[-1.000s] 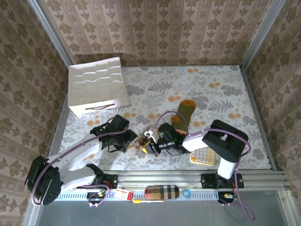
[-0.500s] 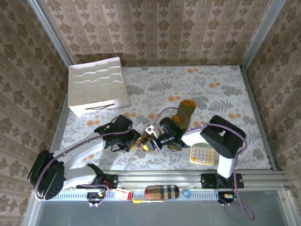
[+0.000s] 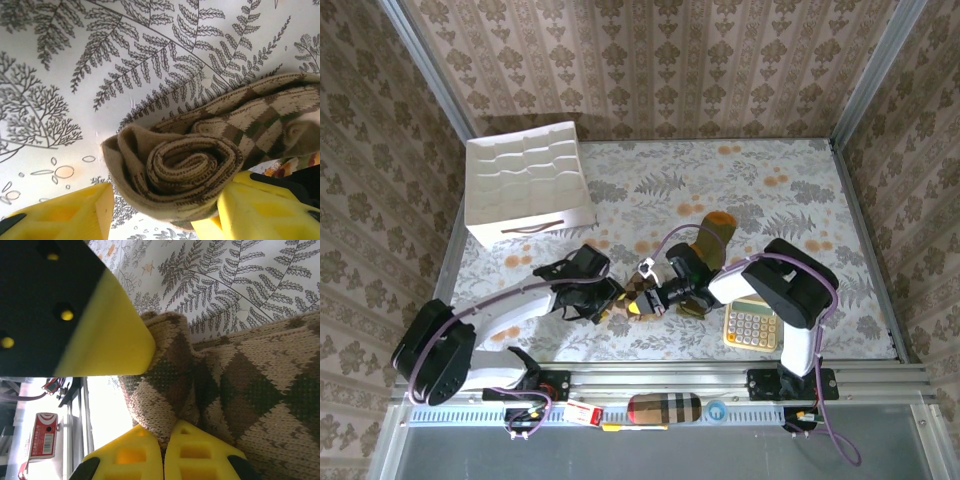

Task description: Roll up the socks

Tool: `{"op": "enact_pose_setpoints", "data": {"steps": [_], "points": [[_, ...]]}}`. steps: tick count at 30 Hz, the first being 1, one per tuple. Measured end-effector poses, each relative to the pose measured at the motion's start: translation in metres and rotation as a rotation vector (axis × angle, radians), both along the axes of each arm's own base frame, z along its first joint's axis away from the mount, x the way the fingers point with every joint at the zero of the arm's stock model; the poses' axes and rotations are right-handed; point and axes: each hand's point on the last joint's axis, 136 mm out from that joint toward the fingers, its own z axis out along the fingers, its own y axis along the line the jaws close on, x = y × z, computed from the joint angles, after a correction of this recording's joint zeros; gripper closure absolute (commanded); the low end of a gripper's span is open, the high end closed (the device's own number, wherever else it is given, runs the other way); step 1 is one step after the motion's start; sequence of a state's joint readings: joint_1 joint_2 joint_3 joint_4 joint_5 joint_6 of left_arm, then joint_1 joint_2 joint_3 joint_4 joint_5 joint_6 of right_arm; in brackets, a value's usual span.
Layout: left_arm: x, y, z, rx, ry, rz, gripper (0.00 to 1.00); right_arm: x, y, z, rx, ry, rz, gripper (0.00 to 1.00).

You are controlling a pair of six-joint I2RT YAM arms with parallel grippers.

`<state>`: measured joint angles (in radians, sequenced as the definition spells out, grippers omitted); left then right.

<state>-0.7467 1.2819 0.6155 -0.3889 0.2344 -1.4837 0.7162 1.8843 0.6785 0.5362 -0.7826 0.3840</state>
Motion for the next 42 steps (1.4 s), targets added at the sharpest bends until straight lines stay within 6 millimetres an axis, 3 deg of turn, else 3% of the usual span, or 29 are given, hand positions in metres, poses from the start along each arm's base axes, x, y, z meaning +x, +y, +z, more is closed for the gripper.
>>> {"op": "enact_pose_setpoints", "data": {"steps": [5,8,10,14,20,23,27,30,34,42], "points": [[0.007,-0.007,-0.011,0.003,0.007,-0.005,0.46,0.002,-0.001,-0.002,0.013,0.028,-0.002,1.0],[0.012,-0.013,-0.017,0.012,0.013,-0.018,0.54,0.003,-0.002,-0.002,0.012,0.034,-0.006,1.0],[0.015,-0.016,-0.019,0.016,0.015,-0.026,0.65,0.004,-0.002,-0.002,0.01,0.038,-0.008,1.0],[0.018,-0.018,-0.018,0.029,0.024,-0.039,1.0,0.006,-0.003,-0.004,-0.009,0.053,-0.008,1.0],[0.014,-0.007,-0.018,0.034,0.038,-0.016,1.0,0.012,0.003,-0.002,-0.072,0.058,0.044,1.0],[0.01,0.005,-0.017,0.034,0.042,0.017,1.0,0.013,0.016,0.003,-0.101,0.017,0.12,0.93],[0.001,0.013,-0.018,0.044,0.081,0.052,1.0,0.003,0.024,0.007,-0.178,-0.162,0.185,0.66],[-0.007,0.011,-0.019,0.061,0.14,0.046,1.0,-0.008,0.009,0.013,-0.239,-0.382,0.157,0.47],[-0.011,0.008,-0.018,0.104,0.205,0.039,1.0,-0.032,-0.015,0.025,-0.347,-0.652,0.127,0.44],[-0.012,0.008,-0.018,0.144,0.25,0.026,1.0,-0.054,0.011,0.035,-0.518,-1.038,0.145,0.41]]}}
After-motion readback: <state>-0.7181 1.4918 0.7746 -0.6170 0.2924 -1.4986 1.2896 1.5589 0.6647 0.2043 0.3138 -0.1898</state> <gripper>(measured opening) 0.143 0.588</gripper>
